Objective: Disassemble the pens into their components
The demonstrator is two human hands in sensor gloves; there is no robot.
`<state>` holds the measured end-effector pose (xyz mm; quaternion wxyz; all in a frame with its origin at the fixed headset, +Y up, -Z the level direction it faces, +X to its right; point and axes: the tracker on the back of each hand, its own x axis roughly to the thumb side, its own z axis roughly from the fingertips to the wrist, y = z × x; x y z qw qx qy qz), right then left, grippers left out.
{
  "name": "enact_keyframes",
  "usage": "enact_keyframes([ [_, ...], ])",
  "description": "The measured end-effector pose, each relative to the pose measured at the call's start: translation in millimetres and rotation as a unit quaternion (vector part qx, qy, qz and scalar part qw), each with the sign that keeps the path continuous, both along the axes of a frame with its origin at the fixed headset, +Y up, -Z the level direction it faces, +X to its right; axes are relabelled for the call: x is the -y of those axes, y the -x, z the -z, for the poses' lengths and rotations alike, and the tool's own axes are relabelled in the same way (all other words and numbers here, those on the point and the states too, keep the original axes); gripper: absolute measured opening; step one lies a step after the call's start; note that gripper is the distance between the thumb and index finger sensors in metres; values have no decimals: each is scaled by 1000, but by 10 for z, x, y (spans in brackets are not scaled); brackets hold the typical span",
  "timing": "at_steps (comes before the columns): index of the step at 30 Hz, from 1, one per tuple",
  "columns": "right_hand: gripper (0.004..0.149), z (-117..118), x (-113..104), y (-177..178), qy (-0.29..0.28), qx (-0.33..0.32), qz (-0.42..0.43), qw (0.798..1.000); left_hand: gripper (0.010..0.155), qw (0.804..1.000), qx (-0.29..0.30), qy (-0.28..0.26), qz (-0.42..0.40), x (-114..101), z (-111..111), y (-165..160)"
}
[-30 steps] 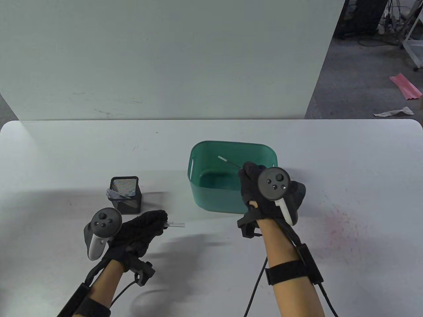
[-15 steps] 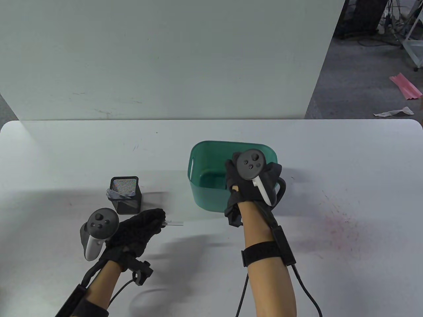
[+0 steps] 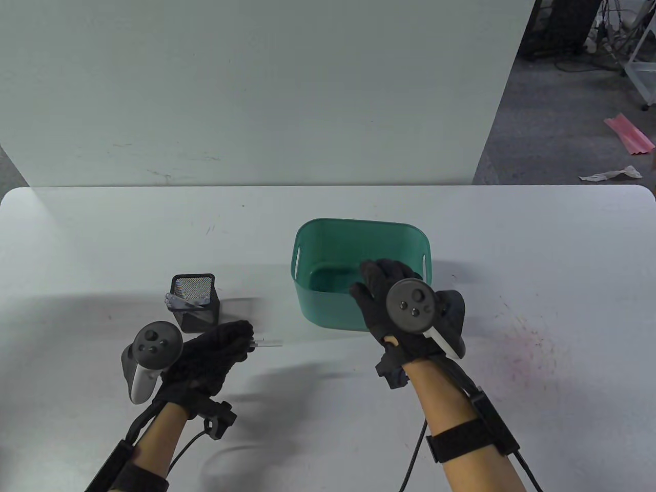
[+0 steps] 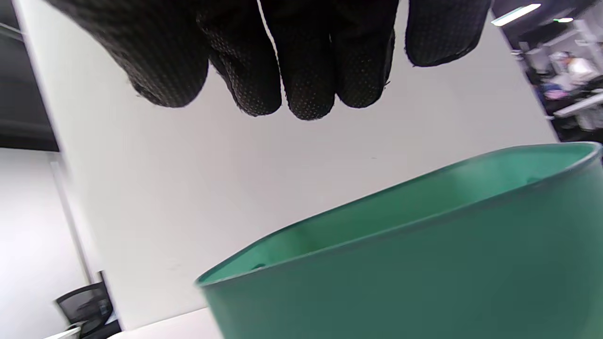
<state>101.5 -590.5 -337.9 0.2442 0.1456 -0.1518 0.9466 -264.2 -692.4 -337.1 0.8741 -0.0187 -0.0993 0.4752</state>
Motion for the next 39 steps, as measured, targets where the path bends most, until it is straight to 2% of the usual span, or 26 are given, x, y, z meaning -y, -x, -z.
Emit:
enact_keyframes([
  [4,52,-325,243,23,-27,-65,-11,997,42,1000,-11,2,0,2,5,14],
  [7,52,-444,396,57,-12,-95,-35,995,42,1000,-14,8,1,25,10,13],
  [13,53,-442,702,95,2,-108,-61,992,42,1000,-28,-2,-7,-14,-13,-4],
  [16,53,-394,812,96,43,-104,-50,992,43,998,-58,-9,-21,-163,-71,-27],
  [19,54,-381,858,67,49,-95,-49,993,43,997,-66,-23,-43,-350,-116,-122],
  [23,54,-379,874,12,54,-84,-46,994,43,997,-70,-36,-18,-551,-85,-326],
  [26,53,-357,891,-25,64,-70,-37,995,43,996,-71,-44,32,-664,17,-504],
  [32,53,-336,907,-93,74,-56,-23,995,44,994,-75,-52,54,-856,259,-866],
  [36,53,-330,917,-135,81,-49,-15,995,43,987,-69,-78,121,-1016,391,-1134],
  [39,54,-323,942,-158,87,-45,-15,995,43,985,-71,-97,125,-1103,479,-1333],
])
